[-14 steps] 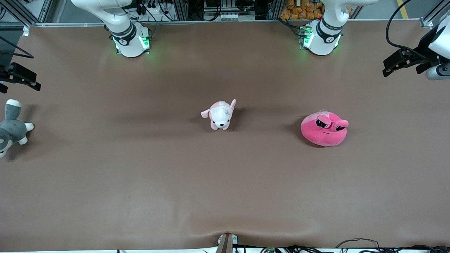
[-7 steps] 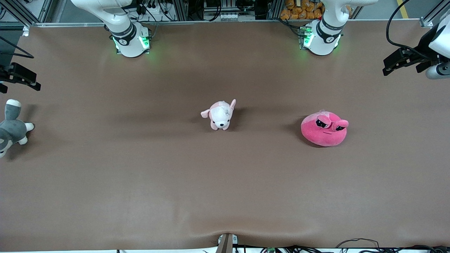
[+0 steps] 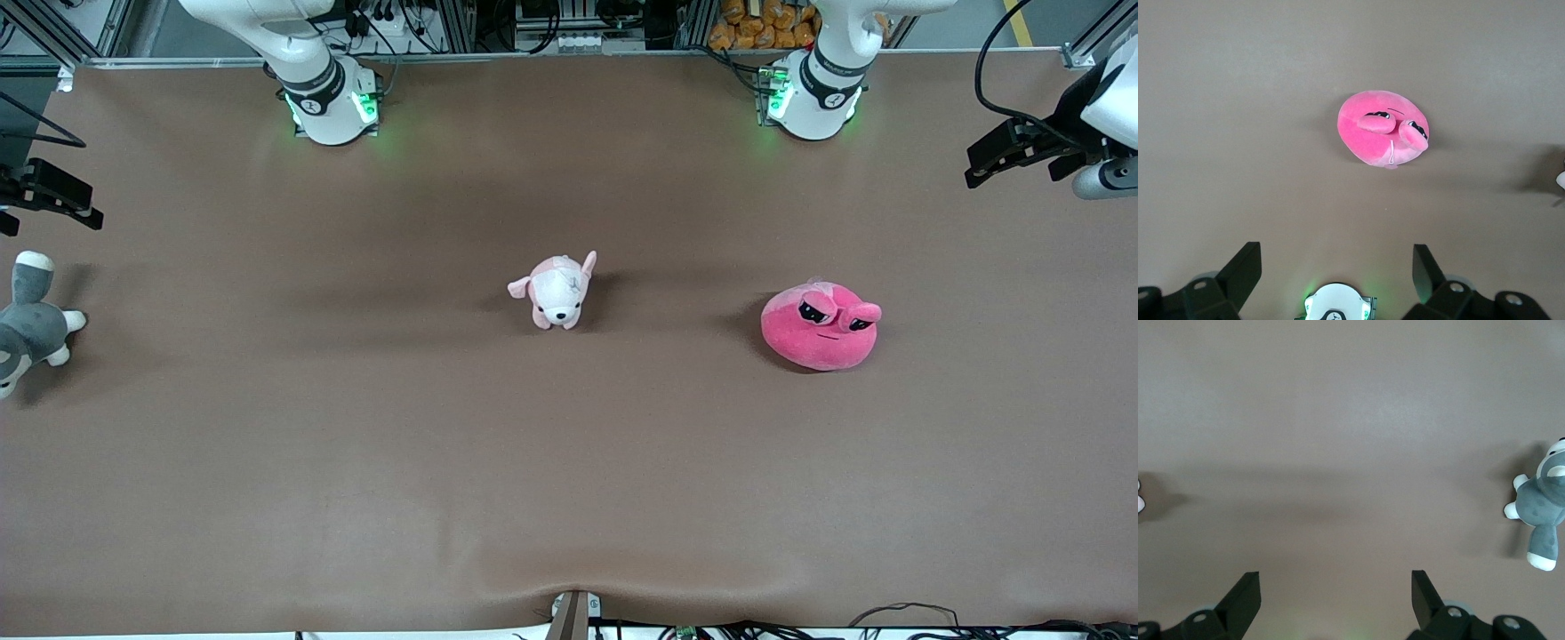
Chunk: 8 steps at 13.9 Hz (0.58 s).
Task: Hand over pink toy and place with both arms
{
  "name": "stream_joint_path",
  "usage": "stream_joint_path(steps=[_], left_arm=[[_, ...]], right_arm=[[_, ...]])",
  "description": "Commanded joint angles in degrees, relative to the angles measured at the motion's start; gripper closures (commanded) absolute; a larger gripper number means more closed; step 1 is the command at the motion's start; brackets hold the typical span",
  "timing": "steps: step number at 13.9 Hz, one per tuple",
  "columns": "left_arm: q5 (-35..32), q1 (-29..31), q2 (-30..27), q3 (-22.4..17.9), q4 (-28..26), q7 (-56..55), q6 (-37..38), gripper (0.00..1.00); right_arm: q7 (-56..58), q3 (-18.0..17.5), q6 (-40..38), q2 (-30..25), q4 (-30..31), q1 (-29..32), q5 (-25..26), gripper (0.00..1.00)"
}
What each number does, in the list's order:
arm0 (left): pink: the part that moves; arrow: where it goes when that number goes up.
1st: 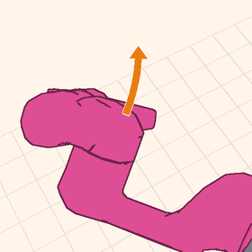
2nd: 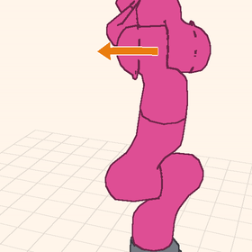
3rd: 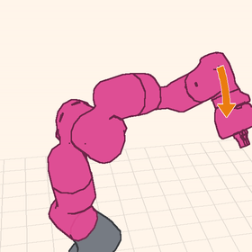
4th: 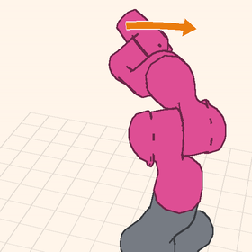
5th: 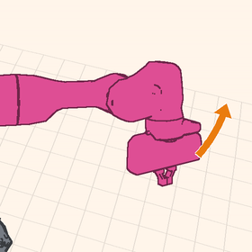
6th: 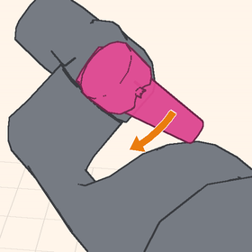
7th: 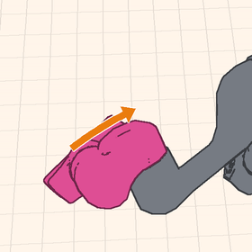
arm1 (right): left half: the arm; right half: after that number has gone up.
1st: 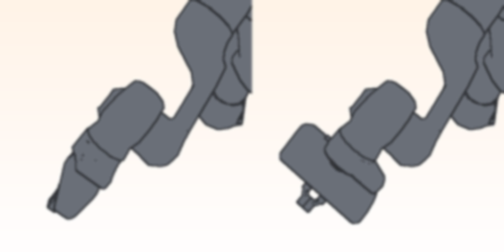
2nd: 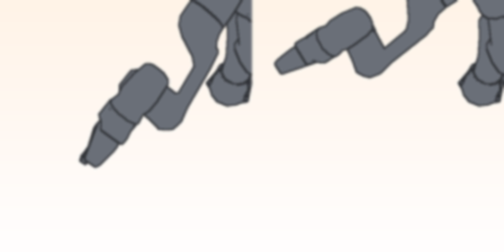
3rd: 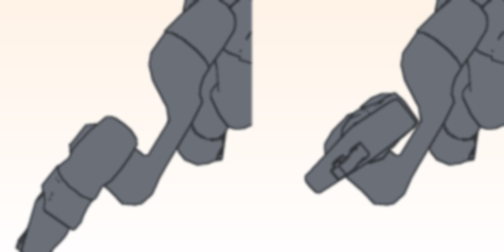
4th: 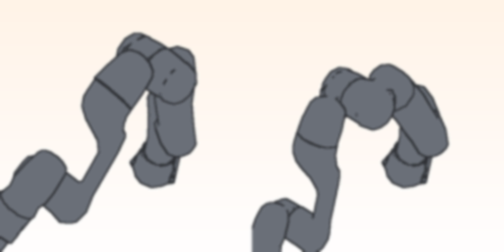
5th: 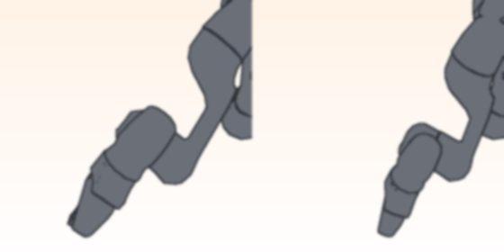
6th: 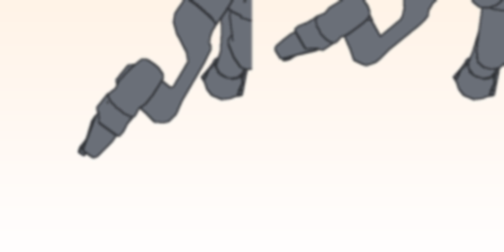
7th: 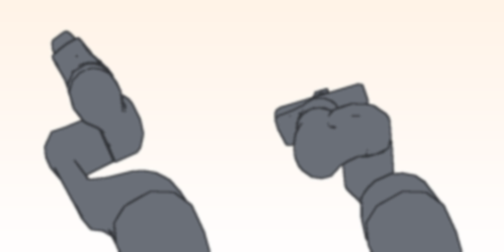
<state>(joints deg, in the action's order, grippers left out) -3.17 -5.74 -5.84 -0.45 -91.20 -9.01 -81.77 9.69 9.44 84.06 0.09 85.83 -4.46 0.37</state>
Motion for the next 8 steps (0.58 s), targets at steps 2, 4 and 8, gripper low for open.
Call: stream_joint_path(steps=[2,4,8], left_arm=[[0.9,0.1,-0.4,-0.3,0.2,0.5,1.3,0.00],[0.9,0.5,-0.5,-0.3,-0.4,0.3,1.7,0.00],[0.9,0.9,-0.2,-0.2,-0.6,-0.1,2.7,0.00]], right_arm=[[-0.5,-0.2,0.1,-0.8,0.6,0.1,1.0,0.00],[-0.5,-0.2,0.1,-0.8,0.6,0.1,1.0,0.00],[-0.5,-0.2,0.1,-0.8,0.6,0.1,1.0,0.00]])
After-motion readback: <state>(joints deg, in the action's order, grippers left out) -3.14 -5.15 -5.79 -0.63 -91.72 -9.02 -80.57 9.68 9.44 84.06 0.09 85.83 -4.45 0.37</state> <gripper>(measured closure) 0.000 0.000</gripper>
